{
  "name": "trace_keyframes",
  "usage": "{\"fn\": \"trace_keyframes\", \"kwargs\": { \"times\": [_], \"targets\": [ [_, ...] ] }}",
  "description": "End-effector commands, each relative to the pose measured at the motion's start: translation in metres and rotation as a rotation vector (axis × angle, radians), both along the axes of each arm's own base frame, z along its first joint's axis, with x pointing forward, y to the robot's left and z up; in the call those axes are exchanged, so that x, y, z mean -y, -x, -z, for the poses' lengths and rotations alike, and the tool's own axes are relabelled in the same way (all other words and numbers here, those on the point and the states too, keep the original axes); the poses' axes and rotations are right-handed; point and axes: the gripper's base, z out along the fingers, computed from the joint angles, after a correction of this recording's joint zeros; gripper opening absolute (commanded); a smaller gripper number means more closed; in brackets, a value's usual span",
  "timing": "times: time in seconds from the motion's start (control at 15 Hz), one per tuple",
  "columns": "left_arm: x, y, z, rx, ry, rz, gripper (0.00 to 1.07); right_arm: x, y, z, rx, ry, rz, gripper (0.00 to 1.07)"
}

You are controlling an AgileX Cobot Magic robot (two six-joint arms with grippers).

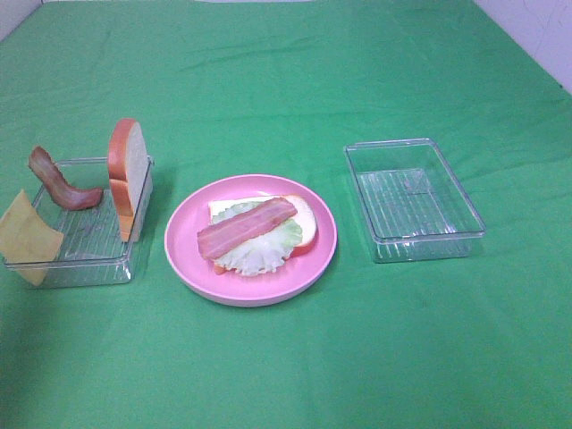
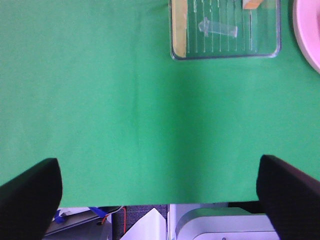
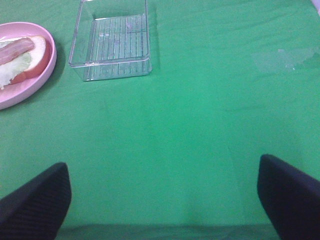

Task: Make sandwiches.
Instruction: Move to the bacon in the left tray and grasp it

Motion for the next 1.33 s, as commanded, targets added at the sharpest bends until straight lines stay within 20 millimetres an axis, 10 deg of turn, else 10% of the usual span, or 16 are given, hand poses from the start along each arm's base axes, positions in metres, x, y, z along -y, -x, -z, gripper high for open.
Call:
{"fn": "trace_keyframes", "kwargs": {
  "times": [0.07,0.13,0.2,0.27,0.4,1.33],
  "targets": [
    [-0.002,-0.056,0.010,-0.142,-0.002,0.012,1.02,0.000,0.003,0.000,0.042,-0.001,-0.001,0.96],
    [-0.003,-0.110,0.020,-0.165,0.000,0.013,1.02,0.000,0.003,0.000,0.042,-0.001,-0.001,0.96],
    [-0.003,-0.110,0.020,-0.165,0.000,0.013,1.02,0.000,0.003,0.000,0.042,-0.001,-0.001,0.96],
    [-0.004,-0.160,0.036,-0.166,0.003,0.012,1.02,0.000,0.003,0.000,0.042,-0.001,-0.001,0.96],
    [-0.005,-0.190,0.056,-0.182,0.008,0.012,1.02,0.000,0.003,0.000,0.042,-0.001,-0.001,0.96],
    [0.000,-0.245,0.150,-0.274,0.017,0.065,1.02,0.000,0.003,0.000,0.042,-0.003,-0.003,0.96]
  ]
}}
